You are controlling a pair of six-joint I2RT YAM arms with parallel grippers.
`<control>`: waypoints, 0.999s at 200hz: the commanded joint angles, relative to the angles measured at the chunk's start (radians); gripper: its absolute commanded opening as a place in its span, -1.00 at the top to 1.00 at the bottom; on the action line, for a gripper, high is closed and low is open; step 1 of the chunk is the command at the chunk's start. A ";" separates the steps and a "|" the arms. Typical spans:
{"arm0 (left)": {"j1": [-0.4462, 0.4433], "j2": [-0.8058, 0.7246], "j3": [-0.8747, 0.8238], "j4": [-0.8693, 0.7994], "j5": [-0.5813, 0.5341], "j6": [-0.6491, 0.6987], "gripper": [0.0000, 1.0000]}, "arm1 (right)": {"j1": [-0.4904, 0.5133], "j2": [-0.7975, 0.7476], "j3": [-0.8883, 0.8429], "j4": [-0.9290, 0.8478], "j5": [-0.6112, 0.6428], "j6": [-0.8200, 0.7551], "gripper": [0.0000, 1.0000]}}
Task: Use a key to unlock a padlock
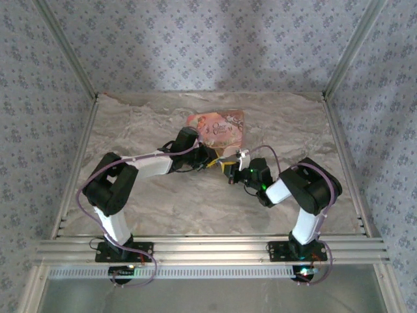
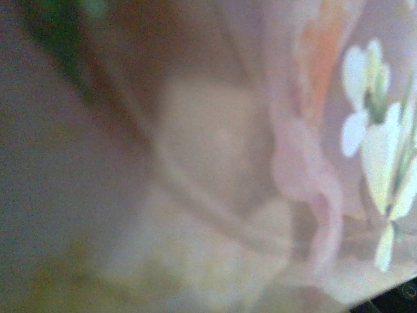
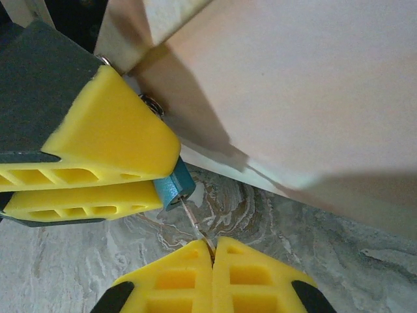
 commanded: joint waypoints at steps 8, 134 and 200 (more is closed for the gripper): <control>-0.031 -0.024 0.024 0.007 0.128 -0.018 0.86 | -0.019 0.008 0.045 0.058 -0.032 -0.055 1.00; -0.040 -0.032 0.029 0.004 0.125 -0.031 0.86 | -0.022 0.065 0.051 0.100 0.012 -0.126 1.00; -0.047 -0.035 0.036 -0.031 0.127 -0.024 0.86 | -0.035 0.067 0.058 0.158 -0.041 -0.132 1.00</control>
